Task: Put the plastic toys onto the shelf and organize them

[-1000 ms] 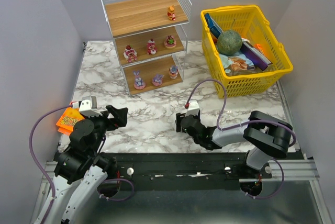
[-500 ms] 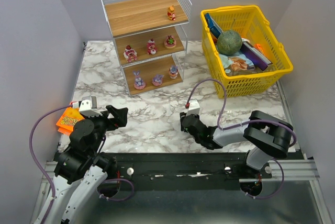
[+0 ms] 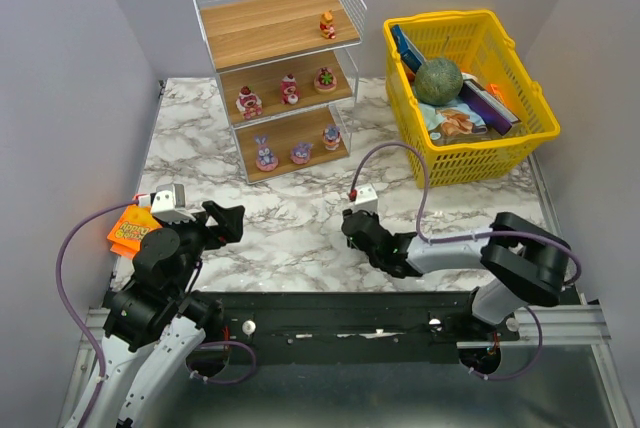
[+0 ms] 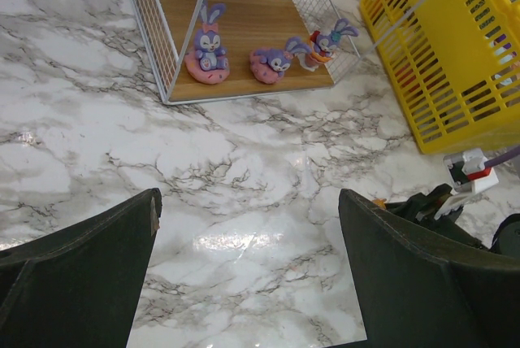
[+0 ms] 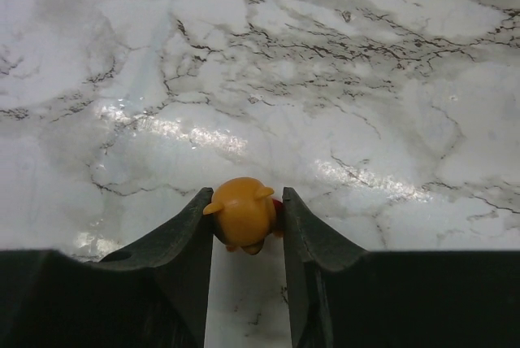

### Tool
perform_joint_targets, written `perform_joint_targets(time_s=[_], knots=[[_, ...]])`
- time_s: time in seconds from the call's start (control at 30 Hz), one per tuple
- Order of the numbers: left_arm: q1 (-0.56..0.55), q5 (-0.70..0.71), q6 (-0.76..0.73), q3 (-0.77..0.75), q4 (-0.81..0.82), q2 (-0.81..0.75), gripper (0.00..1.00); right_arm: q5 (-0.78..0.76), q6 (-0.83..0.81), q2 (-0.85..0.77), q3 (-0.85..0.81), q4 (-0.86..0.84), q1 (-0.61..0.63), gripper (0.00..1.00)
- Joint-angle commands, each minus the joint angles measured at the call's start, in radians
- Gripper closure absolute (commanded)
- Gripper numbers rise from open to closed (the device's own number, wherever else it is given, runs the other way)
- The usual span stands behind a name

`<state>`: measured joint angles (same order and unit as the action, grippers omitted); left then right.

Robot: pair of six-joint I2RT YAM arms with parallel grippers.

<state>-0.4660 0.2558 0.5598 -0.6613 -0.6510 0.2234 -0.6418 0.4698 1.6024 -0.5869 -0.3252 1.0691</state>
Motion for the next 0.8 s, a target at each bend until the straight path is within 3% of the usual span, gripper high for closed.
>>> perform_joint_targets(time_s=[0.0,0.13,0.3,0.53,0.77], knots=[[0.001,-0.013,-0.015,0.008,0.021,0.002,0.01,0.002,-0.033,-0.152,-0.1,0.181,-0.005,0.99],[0.001,-0.013,-0.015,0.008,0.021,0.001,0.01,0.025,-0.059,-0.28,-0.243,0.371,-0.004,0.99],[0.001,-0.016,-0.015,0.008,0.021,0.002,0.01,0.073,-0.147,-0.354,-0.462,0.491,-0.003,0.99],[0.001,-0.016,-0.015,0.008,0.022,0.002,0.01,0.042,-0.308,-0.236,-0.899,0.597,-0.004,0.99],[0.001,-0.015,-0.014,0.008,0.019,0.002,0.01,0.022,-0.459,0.017,-1.295,0.617,-0.026,0.98]])
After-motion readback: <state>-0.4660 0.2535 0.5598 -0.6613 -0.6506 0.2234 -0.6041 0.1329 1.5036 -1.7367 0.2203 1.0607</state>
